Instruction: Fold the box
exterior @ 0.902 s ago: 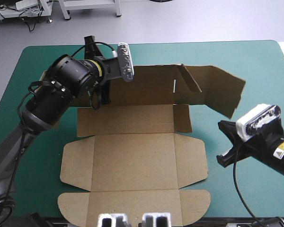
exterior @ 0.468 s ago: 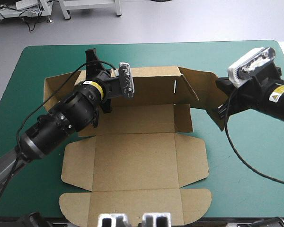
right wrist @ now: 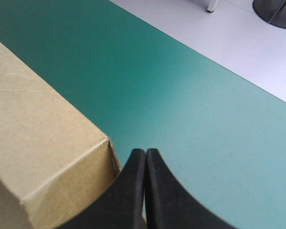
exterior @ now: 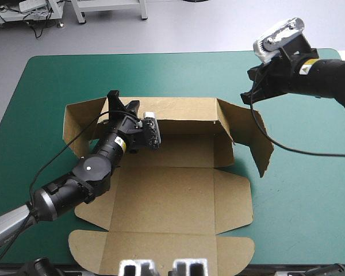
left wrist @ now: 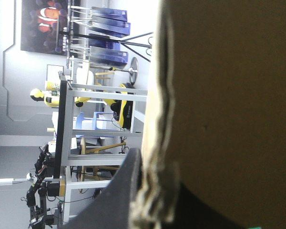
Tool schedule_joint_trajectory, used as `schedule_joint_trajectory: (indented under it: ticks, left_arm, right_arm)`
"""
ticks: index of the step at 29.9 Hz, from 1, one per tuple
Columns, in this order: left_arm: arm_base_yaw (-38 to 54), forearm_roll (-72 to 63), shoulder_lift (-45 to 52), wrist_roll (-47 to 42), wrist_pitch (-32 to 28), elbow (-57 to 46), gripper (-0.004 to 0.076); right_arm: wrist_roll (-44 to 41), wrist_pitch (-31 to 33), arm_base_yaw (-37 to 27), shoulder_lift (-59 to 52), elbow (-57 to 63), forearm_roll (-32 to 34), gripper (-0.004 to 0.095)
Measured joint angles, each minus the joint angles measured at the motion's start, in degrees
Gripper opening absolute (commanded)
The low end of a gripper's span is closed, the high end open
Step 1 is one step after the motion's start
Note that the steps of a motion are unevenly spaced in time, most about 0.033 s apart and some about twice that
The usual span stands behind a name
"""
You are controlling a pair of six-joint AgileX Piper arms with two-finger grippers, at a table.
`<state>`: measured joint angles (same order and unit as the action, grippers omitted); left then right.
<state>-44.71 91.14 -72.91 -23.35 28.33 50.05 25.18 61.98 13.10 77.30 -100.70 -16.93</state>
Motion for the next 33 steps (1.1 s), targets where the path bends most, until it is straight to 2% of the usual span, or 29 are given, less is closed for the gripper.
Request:
schedule_joint_trajectory:
  ticks: [2, 5, 14, 25, 27, 31, 33]
  left_arm:
    - [0.00, 3.51, 0.00, -5.91, -0.04, -0.65, -0.0011]
    - [0.00, 5.71, 0.00, -8.99, 0.02, -0.89, -0.0011]
    - [0.00, 6.41, 0.00, -10.00, 4.98, -1.00, -0.0010]
    - [0.00, 6.41, 0.00, -9.78, 5.34, -1.00, -0.0010]
    - [0.00, 6.41, 0.00, -9.57, 5.34, -1.00, -0.0010]
    - [0.00, 6.41, -0.68, -8.37, 5.39, -1.00, -0.0010]
    - [0.00, 6.41, -1.47, -8.17, 5.39, -1.00, -0.0010]
  right_arm:
    - [-0.68, 1.39, 0.00, 3.38, -2.55, 0.49, -0.0025]
    - [-1.88, 4.30, 0.00, 9.67, -7.22, 0.89, -0.0025]
    - [-4.69, 8.19, 0.00, 24.89, -13.15, -0.99, -0.0025]
    - [-4.77, 8.82, -0.79, 30.25, -13.20, -2.00, -0.0025]
    - [-3.97, 9.10, -2.14, 30.57, -12.87, -4.14, -0.0025]
    - [-0.21, 9.03, -5.93, 30.36, -8.54, -13.11, -0.0025]
    - [1.02, 8.98, -7.31, 29.73, -5.22, -14.48, -0.0025]
